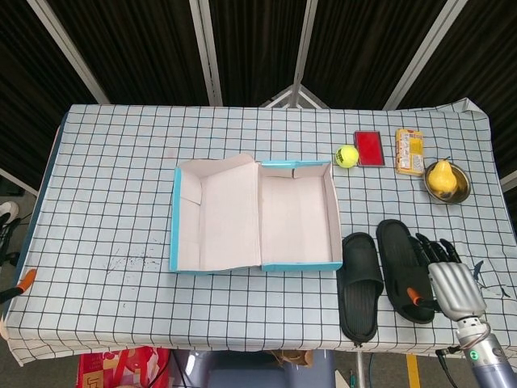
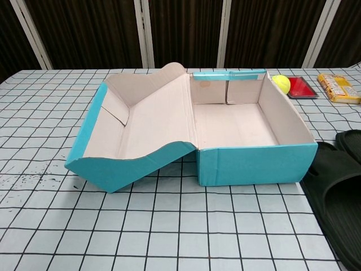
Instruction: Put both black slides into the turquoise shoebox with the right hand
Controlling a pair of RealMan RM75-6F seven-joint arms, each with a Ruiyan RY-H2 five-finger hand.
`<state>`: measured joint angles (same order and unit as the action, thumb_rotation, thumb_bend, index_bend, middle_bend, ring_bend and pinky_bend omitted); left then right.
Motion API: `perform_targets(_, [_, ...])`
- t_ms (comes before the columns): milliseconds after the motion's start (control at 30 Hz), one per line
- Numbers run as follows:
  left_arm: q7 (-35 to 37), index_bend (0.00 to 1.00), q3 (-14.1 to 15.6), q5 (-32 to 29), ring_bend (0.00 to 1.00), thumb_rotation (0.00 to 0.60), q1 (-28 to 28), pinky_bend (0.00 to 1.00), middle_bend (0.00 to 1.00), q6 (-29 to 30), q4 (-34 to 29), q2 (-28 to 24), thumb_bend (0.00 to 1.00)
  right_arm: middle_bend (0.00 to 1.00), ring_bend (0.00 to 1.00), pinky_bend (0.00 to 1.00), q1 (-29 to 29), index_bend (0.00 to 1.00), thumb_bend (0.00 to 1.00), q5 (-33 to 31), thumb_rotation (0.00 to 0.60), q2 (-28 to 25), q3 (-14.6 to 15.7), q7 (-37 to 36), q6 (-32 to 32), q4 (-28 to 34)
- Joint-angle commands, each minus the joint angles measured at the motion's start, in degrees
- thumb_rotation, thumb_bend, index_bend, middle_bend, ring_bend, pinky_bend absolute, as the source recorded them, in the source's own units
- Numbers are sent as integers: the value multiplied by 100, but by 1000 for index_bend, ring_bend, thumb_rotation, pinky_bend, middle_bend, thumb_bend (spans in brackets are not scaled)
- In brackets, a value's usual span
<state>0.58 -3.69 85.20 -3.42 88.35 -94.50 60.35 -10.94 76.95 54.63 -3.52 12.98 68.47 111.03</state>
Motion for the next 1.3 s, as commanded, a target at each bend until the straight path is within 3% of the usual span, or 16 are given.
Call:
perform_targets(33, [137,0,-37,62,0,600,23,0,0,126,89,27,346,65,114,60,-461,24,290,-726,600,-261,-86,835,-601,649])
perform_targets(300, [272,0,-101,-123,0,600,91,0,0,165,109,-18,346,60,114,60,-964,24,289,-1653,600,-240,-36,1794,-1004,1194])
perform_targets(500, [200,0,-99,-120,0,600,66,0,0,118,90,-5,346,60,114,61,-1390,23,290,-2318,600,-49,-95,2059,-1247,1371])
perform_targets(933, [145,0,-132,-194,0,600,35,0,0,44,89,-3,346,61,114,61,-2387,24,290,-3934,600,704,-170,2351,-1419,672])
perform_targets(1300, [95,0,-142,-188,0,600,31,0,0,54,117,22,346,60,114,60,-2756,24,289,-4533,600,1057,-2,2308,-1516,175])
